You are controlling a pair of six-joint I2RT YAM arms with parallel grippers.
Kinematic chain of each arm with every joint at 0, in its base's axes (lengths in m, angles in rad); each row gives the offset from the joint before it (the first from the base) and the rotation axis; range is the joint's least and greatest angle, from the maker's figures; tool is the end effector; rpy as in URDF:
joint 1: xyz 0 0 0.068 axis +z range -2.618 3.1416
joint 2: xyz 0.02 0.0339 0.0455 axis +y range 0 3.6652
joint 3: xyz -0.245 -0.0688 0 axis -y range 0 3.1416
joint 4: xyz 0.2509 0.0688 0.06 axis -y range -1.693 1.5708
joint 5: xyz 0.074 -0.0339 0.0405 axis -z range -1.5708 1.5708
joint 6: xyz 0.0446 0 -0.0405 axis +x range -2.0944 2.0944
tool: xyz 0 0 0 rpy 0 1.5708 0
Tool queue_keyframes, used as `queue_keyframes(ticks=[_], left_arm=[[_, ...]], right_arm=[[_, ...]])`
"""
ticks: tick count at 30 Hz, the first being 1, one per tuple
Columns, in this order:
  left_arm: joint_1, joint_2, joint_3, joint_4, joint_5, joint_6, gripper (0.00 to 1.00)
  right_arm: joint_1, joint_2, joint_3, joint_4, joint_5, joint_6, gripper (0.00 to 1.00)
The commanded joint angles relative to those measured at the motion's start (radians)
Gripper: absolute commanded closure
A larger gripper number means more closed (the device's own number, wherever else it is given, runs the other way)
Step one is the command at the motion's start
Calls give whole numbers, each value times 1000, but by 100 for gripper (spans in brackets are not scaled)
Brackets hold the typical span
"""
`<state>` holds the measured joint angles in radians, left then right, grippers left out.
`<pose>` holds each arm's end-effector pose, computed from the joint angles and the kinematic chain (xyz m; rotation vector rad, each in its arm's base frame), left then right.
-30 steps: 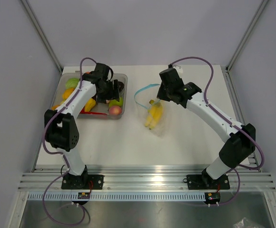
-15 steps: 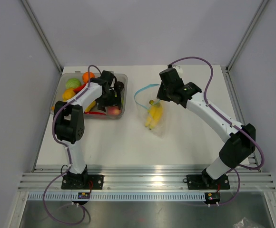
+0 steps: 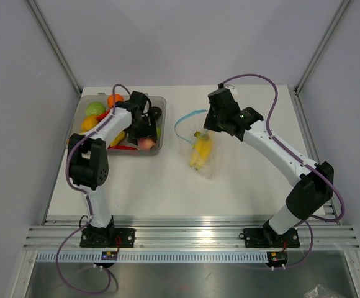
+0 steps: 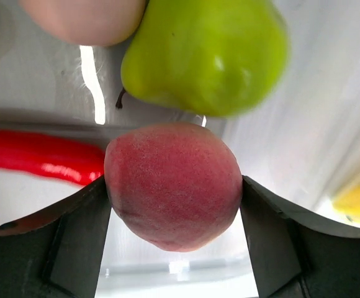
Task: Place the food in the zip-top bag and seal the zipper
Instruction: Pick up the fake fruit from the bin, then place the fake fruit in the zipper food storage bag.
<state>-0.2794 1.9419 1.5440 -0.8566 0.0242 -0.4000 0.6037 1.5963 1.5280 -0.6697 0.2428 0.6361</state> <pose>0.3845 -0.1114 0.1872 -0.1660 2.8408 -0.1837 0.3086 0.1998 0.3222 0.1618 2.3038 0.3635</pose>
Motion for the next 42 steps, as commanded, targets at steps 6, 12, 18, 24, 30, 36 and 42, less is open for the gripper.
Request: queue_keyframes(ticks=[6,12,18,24,30,36,42], left_arm=[[0,-265,117,-13,64,7,53],[-39,-362,168,1,213,21,62],[-154,-367,263,10,316,9,61],[-225,-325,269,47,401,-11,61],[-271,-284,240,-1,473,30,59],[-285,-281,177,-1,441,38,55],[-296,-228,171,-7,438,50,56]], right_arm=[[5,-21,41,32,-23,0,100],[14,-13,49,33,-25,5,100],[33,-3,60,32,-22,8,100],[39,-18,54,24,-7,13,100],[39,-36,49,19,1,17,100],[39,-39,47,21,4,24,100],[41,-48,49,15,12,25,100]])
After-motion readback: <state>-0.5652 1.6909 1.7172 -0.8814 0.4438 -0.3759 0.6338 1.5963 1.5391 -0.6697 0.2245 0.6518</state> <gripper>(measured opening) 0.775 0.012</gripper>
